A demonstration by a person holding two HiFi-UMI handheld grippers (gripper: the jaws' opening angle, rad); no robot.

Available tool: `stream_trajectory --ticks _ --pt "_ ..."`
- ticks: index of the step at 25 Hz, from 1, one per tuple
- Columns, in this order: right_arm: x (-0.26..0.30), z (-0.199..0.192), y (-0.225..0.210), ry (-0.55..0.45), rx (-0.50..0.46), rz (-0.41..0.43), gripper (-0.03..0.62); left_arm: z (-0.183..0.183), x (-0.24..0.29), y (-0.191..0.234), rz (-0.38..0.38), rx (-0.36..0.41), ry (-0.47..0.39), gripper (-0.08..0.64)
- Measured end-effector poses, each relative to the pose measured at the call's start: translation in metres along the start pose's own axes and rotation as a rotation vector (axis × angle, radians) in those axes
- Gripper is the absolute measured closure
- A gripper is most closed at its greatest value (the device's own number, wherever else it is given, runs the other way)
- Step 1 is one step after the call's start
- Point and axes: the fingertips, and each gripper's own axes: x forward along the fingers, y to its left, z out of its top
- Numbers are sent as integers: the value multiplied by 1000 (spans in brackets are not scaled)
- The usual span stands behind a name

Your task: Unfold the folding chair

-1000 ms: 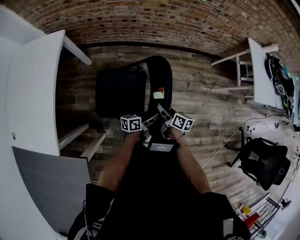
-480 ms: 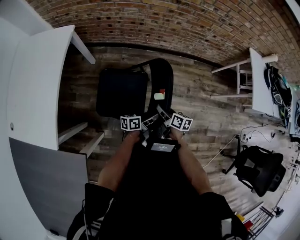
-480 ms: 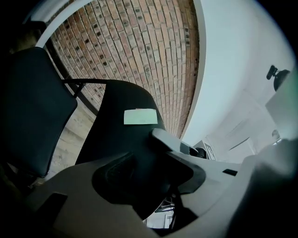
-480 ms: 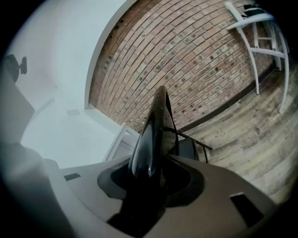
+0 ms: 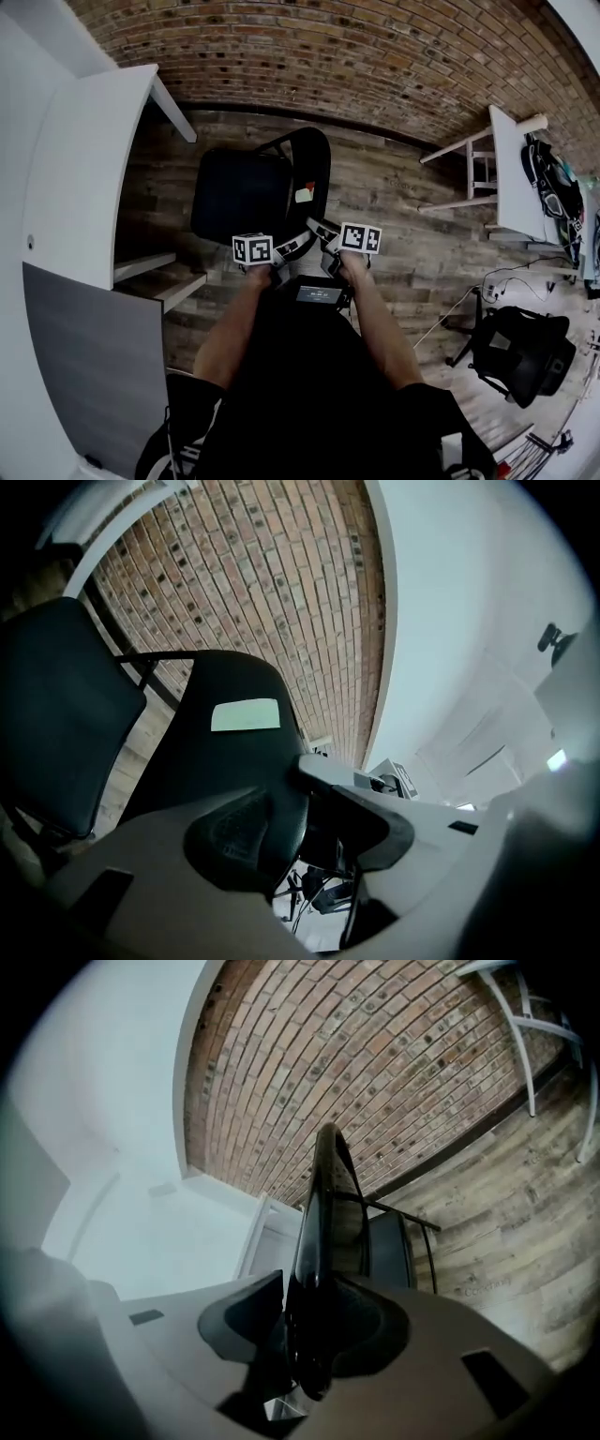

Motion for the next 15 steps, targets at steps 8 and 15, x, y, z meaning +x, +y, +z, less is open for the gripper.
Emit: stream_trajectory --ticks 8,15 --pt "-12 1 2 -10 108 66 445 -2 -14 -38 49 71 -104 344" --pt "-13 4 9 -39 92 73 411 -8 -39 -54 108 87 -181 344"
